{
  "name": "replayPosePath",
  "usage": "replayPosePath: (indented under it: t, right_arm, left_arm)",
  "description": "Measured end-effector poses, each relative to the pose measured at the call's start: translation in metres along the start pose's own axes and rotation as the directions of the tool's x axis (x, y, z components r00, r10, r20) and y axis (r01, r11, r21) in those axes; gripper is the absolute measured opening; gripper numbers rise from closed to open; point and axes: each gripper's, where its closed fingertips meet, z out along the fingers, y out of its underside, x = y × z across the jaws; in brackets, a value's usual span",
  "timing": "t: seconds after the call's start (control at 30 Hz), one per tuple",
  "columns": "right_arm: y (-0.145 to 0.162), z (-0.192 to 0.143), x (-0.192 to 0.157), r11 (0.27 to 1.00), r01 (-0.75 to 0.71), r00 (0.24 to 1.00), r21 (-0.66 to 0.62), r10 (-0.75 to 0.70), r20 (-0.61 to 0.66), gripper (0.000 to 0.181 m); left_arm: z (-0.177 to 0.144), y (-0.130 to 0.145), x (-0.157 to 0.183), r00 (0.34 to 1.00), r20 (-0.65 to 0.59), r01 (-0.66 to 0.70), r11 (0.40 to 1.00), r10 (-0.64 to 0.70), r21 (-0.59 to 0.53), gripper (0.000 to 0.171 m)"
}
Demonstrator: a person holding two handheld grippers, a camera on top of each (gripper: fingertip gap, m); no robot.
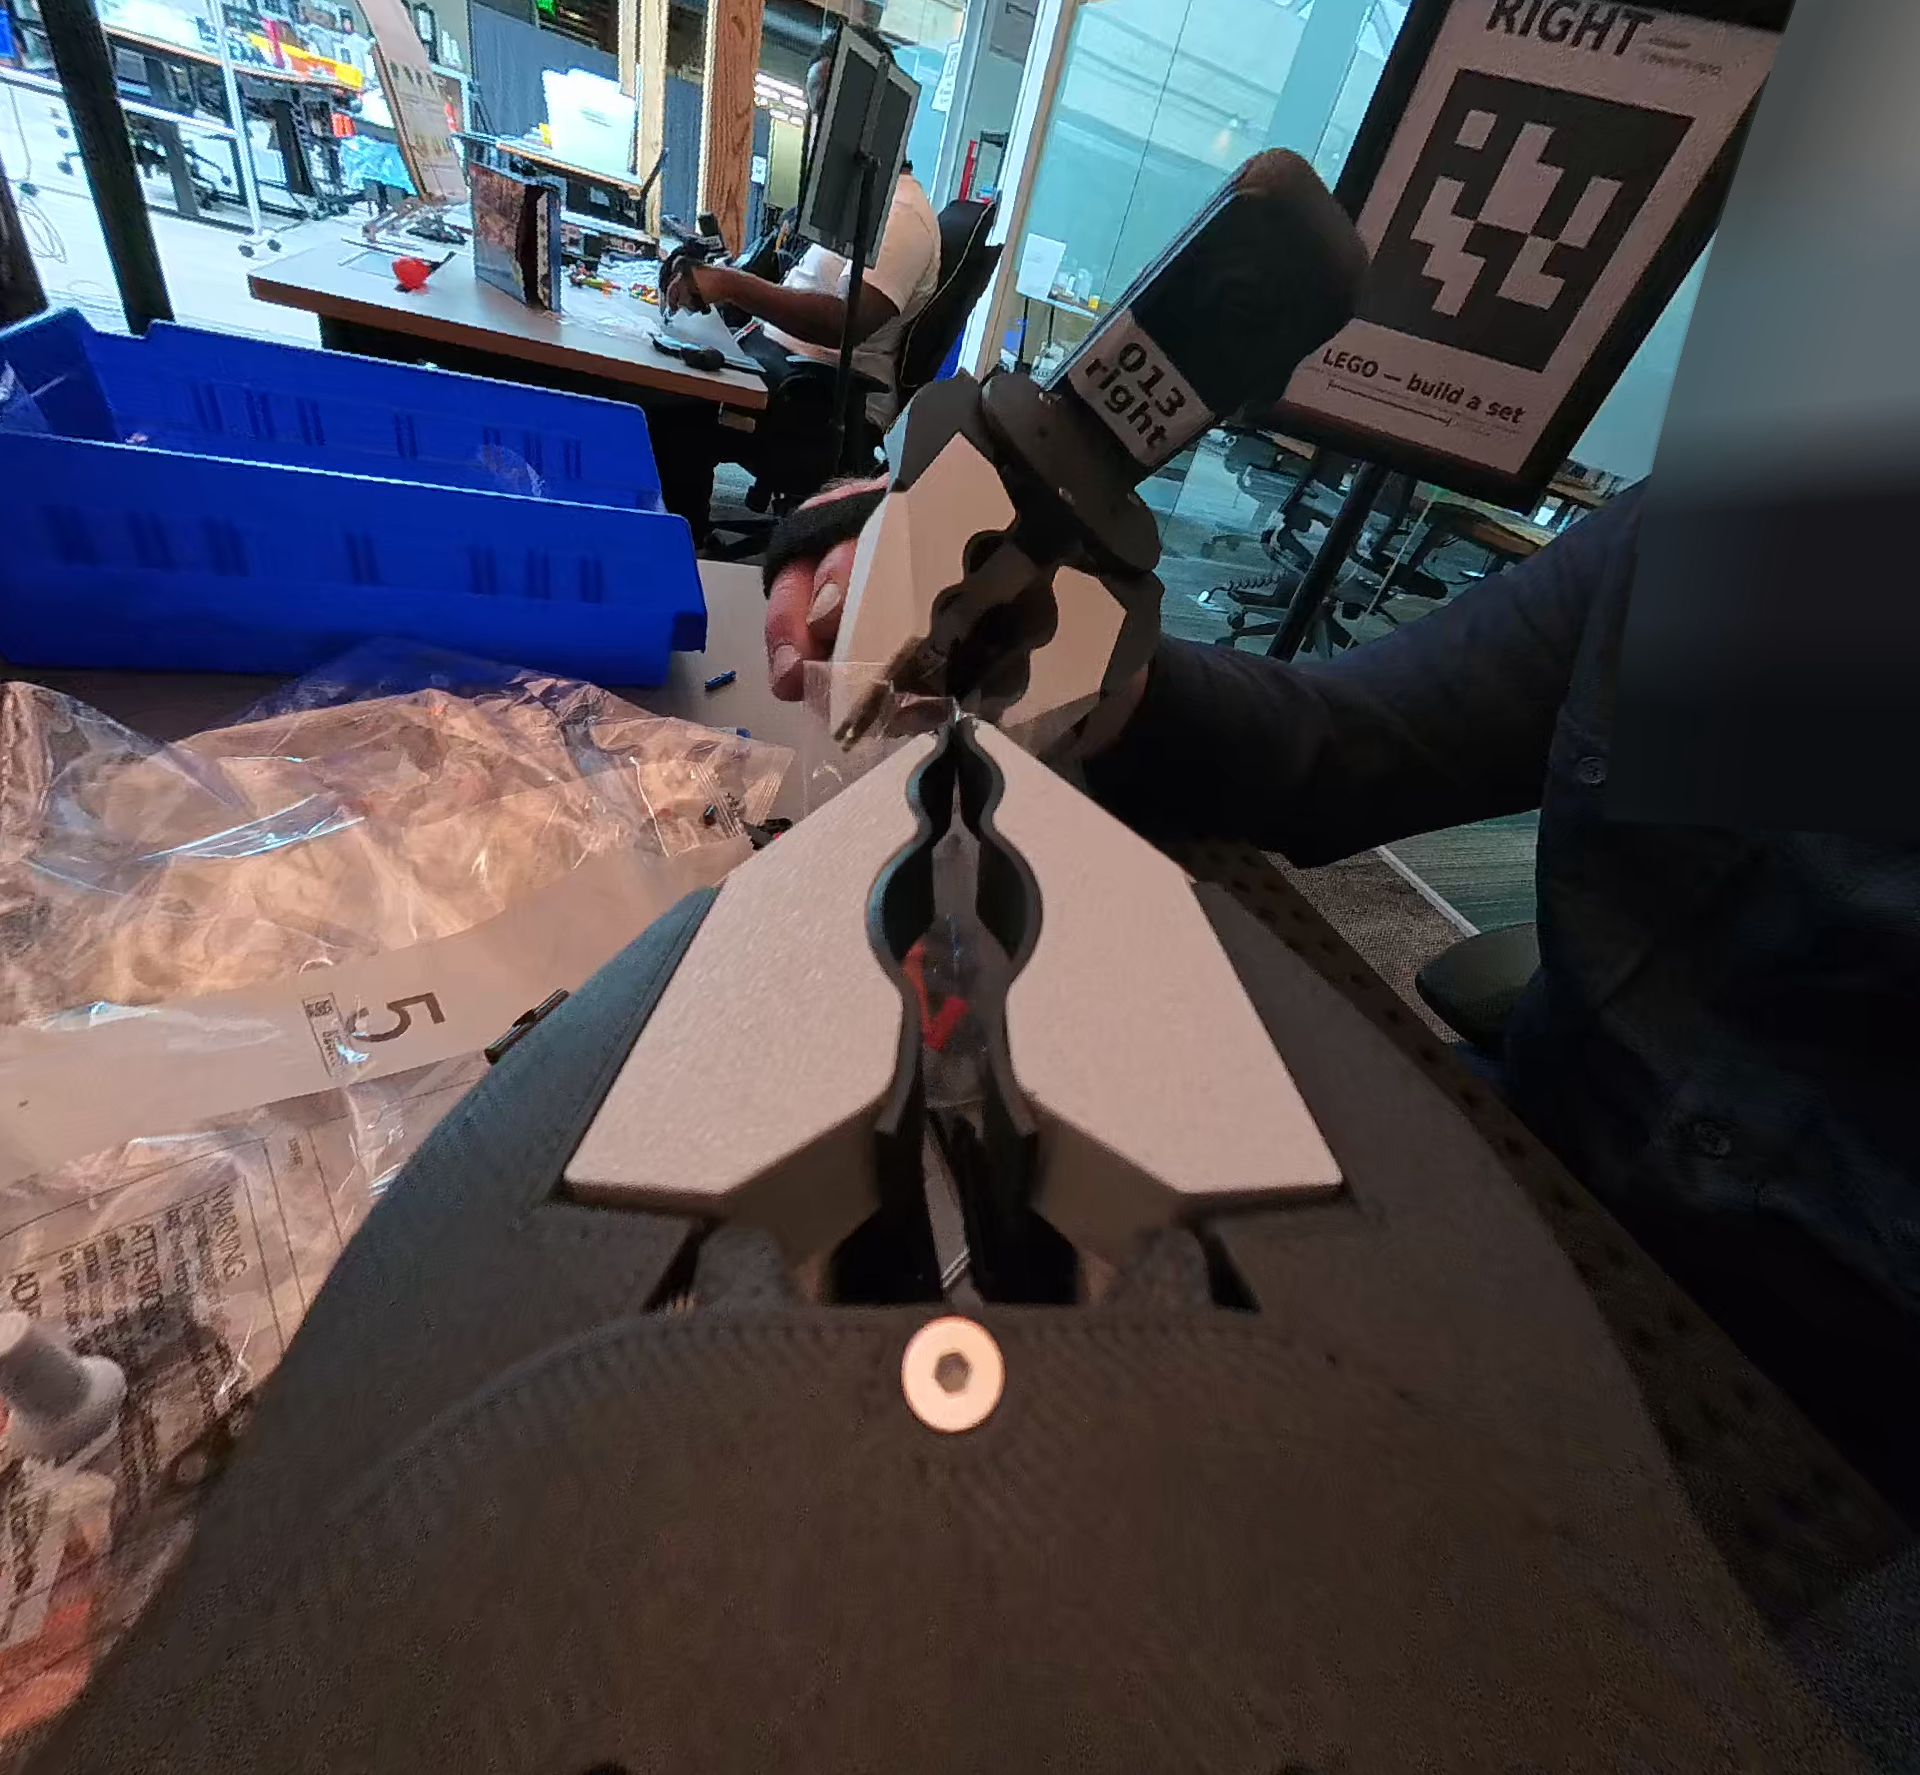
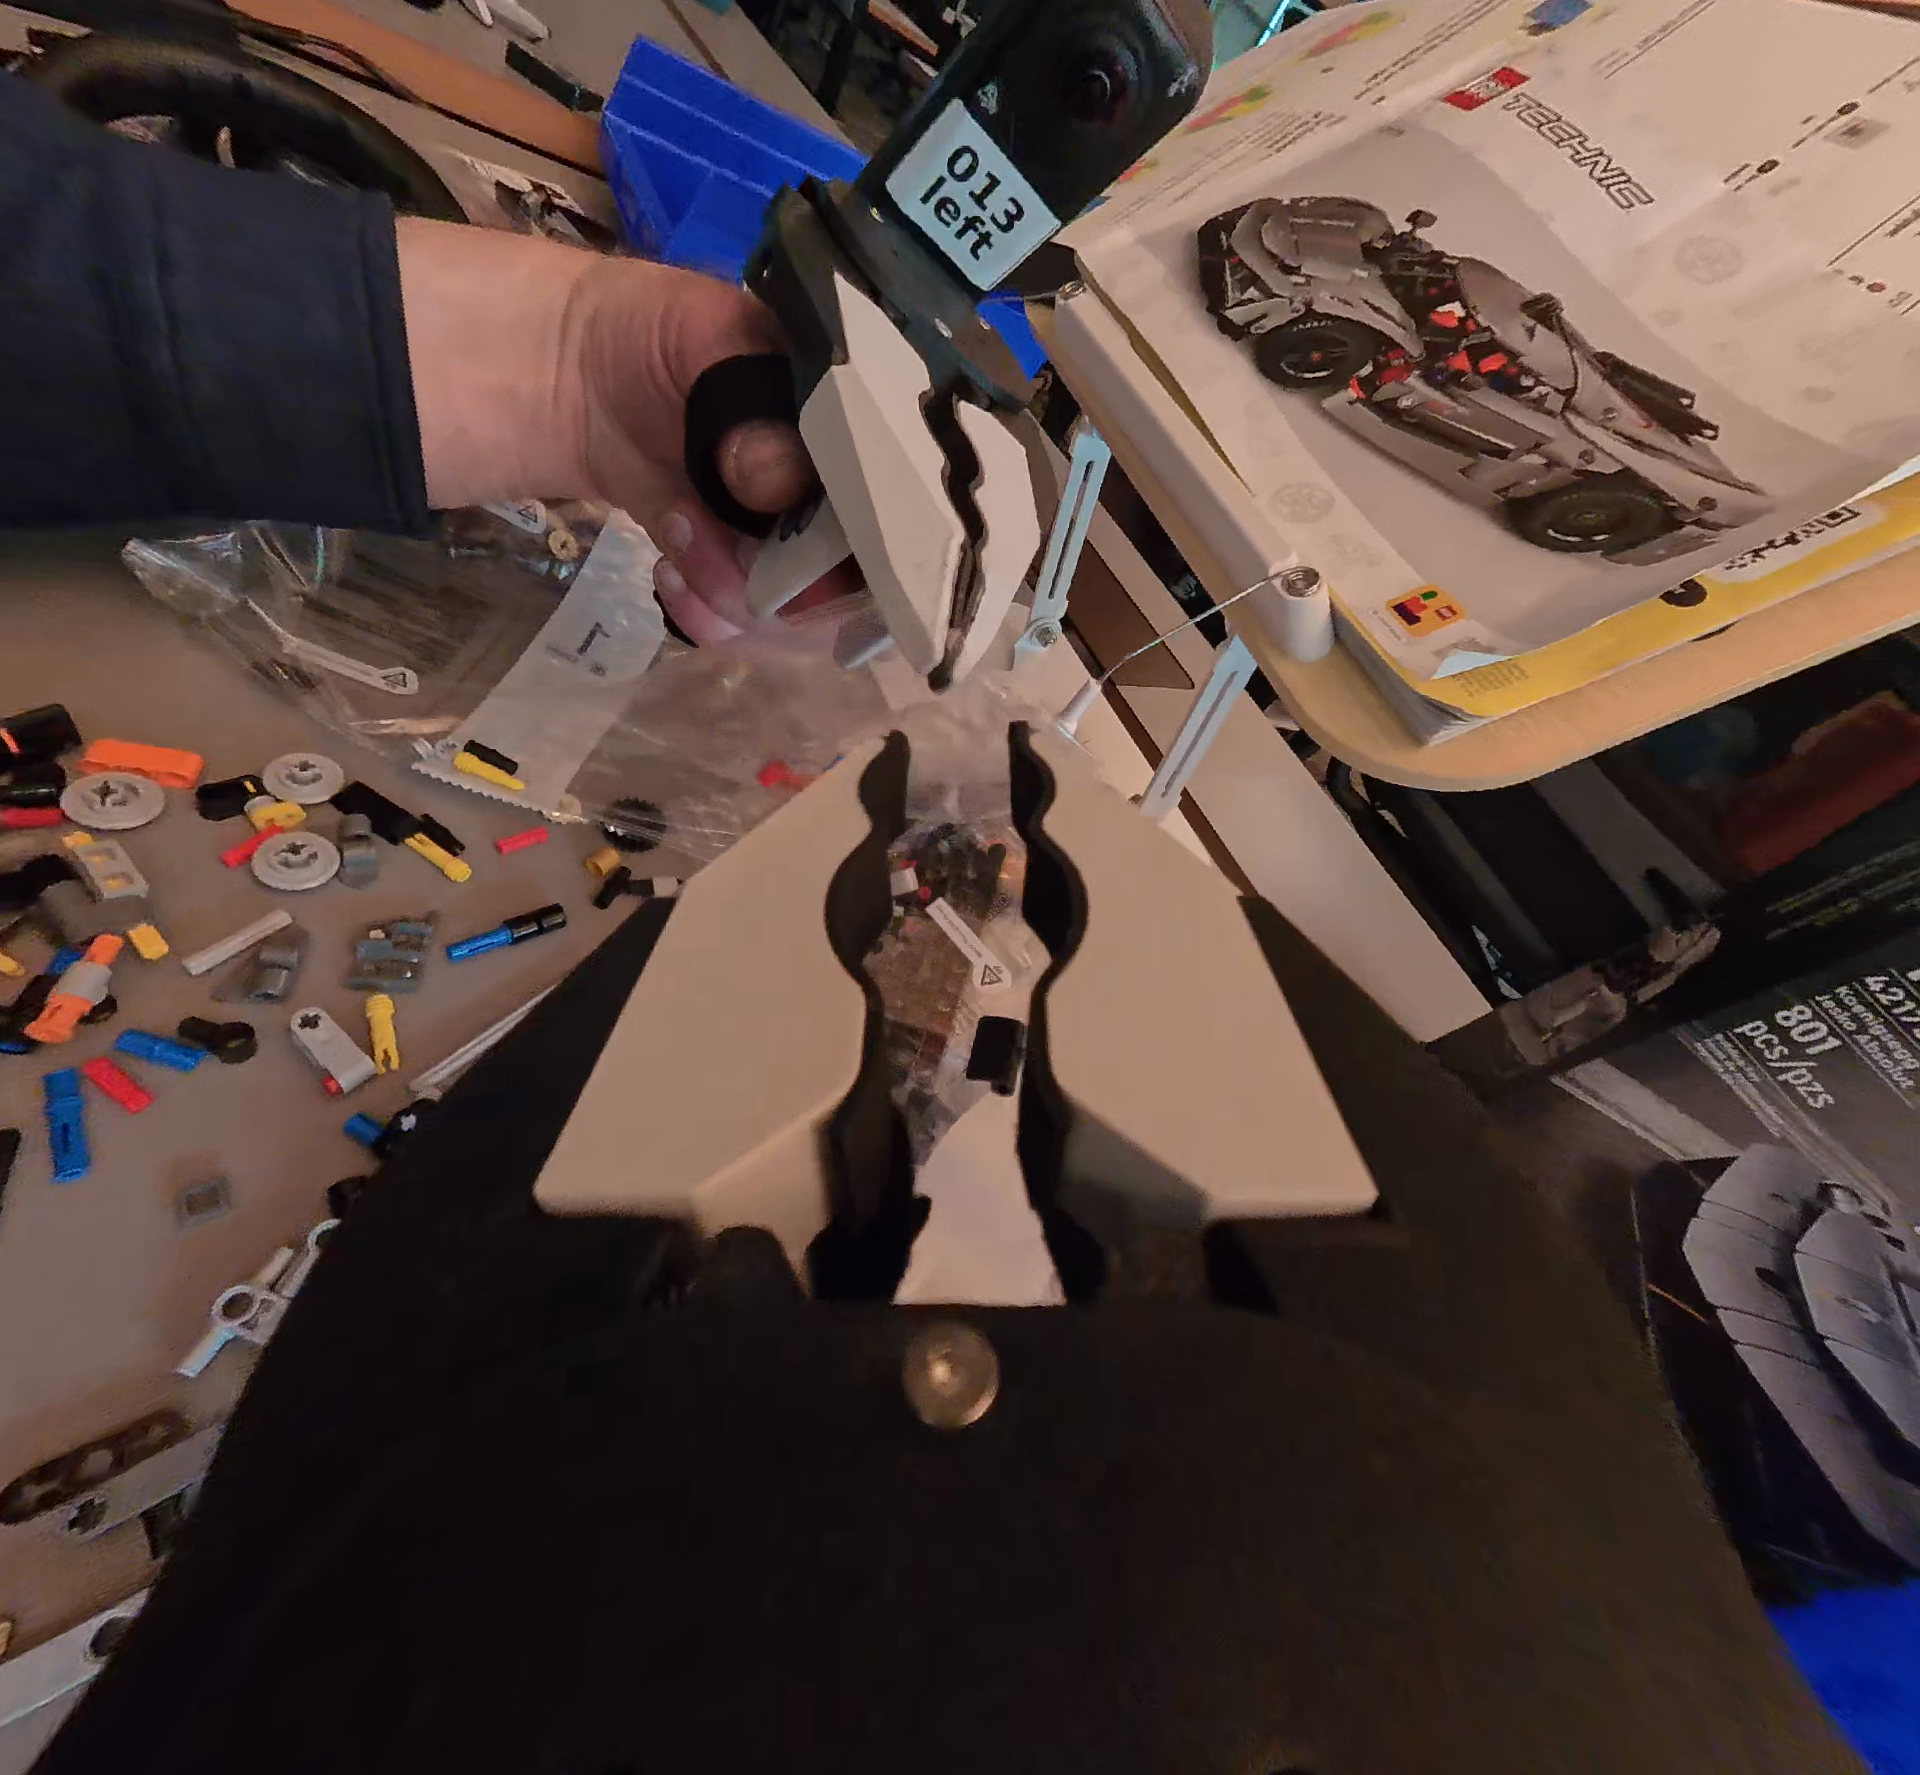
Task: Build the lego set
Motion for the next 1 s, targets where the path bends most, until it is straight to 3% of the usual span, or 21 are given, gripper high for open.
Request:
replayPosePath:
  t: [0.1, 0.2, 0.7, 1.0]
  right_arm:
    - [0.000, 0.003, -0.005, 0.999, 0.035, 0.999, -0.007, -0.035, 0.006, 0.014]
    - [-0.001, 0.004, -0.006, 0.998, 0.064, 0.998, -0.009, -0.064, -0.006, 0.000]
    - [-0.009, -0.014, 0.010, 0.999, 0.009, 0.999, 0.049, -0.007, -0.038, 0.000]
    - [-0.008, -0.008, 0.002, 0.999, 0.012, 1.000, 0.037, -0.011, -0.009, 0.011]
  left_arm:
    - [0.001, -0.001, 0.002, 1.000, -0.013, -0.002, 1.000, 0.002, 0.005, 0.000]
    - [0.003, 0.000, 0.004, 1.000, -0.025, -0.001, 1.000, 0.001, 0.000, 0.000]
    - [-0.003, -0.006, 0.002, 1.000, -0.005, -0.011, 0.999, 0.011, 0.033, 0.000]
    - [-0.001, -0.005, 0.002, 1.000, -0.007, -0.010, 1.000, 0.010, 0.027, 0.000]
